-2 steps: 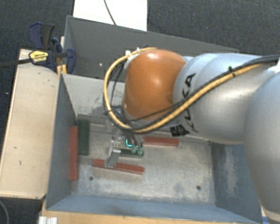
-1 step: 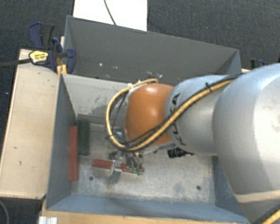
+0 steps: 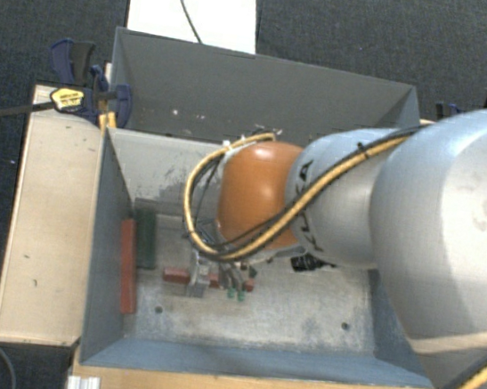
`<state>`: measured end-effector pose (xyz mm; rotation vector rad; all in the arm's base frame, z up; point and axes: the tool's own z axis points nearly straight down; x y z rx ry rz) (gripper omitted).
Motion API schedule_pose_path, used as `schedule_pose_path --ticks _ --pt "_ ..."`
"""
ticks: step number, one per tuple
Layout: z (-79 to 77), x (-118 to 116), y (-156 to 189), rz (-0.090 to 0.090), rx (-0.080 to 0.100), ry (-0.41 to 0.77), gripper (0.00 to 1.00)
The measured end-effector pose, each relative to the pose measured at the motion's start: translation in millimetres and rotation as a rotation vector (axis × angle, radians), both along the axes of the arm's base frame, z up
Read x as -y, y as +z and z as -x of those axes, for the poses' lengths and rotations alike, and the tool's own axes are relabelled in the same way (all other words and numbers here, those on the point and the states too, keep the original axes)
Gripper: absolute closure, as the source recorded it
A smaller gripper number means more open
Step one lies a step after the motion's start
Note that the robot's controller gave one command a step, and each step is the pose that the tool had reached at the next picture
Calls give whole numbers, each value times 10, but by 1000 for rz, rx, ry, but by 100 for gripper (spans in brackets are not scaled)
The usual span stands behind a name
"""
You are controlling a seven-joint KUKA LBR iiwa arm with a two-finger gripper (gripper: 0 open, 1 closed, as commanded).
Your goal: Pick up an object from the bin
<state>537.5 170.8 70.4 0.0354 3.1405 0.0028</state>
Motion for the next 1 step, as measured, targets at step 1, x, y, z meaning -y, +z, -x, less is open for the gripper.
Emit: schedule_pose_path --ticks 1 --pt "27 47 1455 -1 9 30 100"
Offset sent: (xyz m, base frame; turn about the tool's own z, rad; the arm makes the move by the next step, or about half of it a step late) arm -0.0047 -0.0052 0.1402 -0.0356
